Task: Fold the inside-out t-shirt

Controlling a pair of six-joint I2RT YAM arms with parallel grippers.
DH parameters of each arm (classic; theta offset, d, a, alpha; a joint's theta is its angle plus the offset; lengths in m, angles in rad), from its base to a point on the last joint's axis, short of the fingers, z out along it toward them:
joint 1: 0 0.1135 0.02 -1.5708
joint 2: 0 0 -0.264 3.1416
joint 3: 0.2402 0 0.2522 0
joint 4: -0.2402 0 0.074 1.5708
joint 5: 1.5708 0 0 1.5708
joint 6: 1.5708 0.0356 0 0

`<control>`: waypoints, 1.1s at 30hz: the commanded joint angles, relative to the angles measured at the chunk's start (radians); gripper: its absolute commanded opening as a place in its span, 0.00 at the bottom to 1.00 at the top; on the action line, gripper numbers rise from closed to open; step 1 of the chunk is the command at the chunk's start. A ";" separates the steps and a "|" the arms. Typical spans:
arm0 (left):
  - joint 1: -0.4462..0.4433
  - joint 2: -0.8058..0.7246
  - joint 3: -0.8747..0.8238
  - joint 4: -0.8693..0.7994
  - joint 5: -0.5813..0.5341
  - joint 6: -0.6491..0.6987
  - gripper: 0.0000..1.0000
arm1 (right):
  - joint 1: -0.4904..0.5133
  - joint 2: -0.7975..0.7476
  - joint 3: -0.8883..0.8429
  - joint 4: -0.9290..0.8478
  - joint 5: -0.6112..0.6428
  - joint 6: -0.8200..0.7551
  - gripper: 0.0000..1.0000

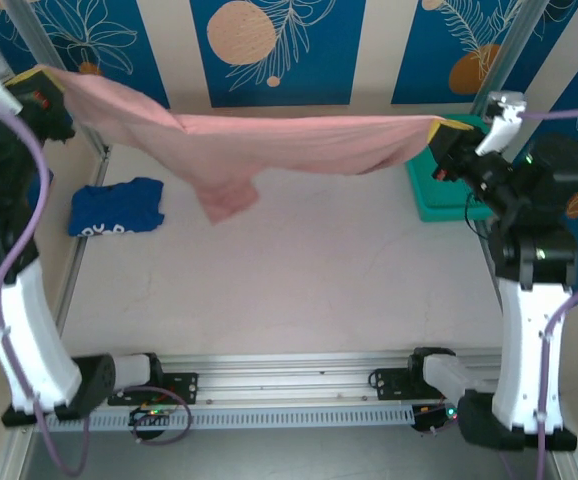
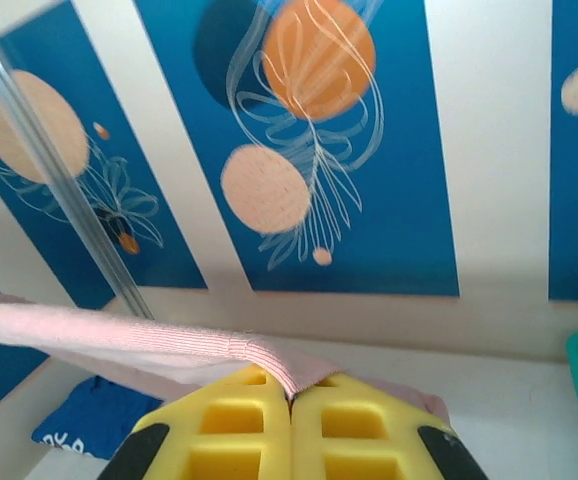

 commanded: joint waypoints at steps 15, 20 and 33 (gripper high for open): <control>0.008 0.053 -0.011 0.140 -0.039 0.048 0.00 | -0.002 -0.069 0.080 0.009 0.133 -0.069 0.00; 0.000 0.268 -0.067 0.233 -0.005 0.030 0.00 | -0.003 0.101 -0.024 0.129 0.187 -0.100 0.00; -0.105 1.399 0.748 0.149 -0.029 -0.030 0.50 | 0.057 1.098 0.496 0.058 0.252 -0.067 0.30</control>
